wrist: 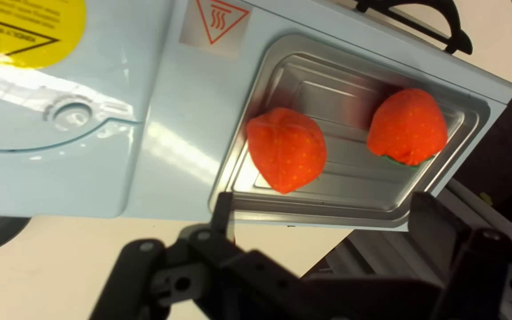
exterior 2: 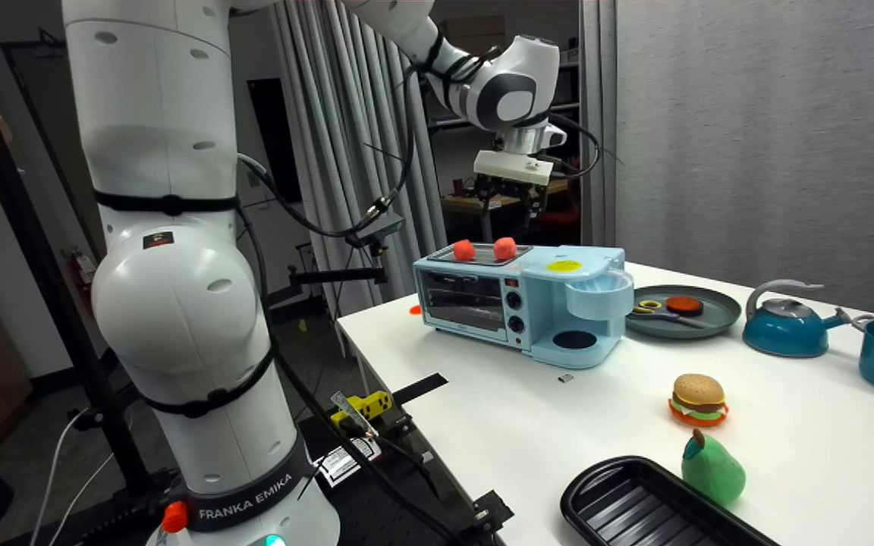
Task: Move the orange plushie from the black plate to the top of the oven
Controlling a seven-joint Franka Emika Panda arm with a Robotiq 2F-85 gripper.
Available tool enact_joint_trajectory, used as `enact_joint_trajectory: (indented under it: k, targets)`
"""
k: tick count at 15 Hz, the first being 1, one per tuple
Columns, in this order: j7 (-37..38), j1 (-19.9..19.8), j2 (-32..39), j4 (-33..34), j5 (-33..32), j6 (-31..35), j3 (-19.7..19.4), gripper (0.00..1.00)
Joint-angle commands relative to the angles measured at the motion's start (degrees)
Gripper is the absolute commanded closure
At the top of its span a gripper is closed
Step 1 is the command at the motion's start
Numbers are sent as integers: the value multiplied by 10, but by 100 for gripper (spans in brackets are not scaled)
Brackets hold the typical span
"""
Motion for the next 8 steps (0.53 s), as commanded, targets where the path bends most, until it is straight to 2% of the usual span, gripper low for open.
enact_joint_trajectory:
  k: [1,8]
  targets:
    - [4,-11,-39,-11,-16,-10,-22,0]
    - [16,-36,-106,-61,-55,14,-88,0]
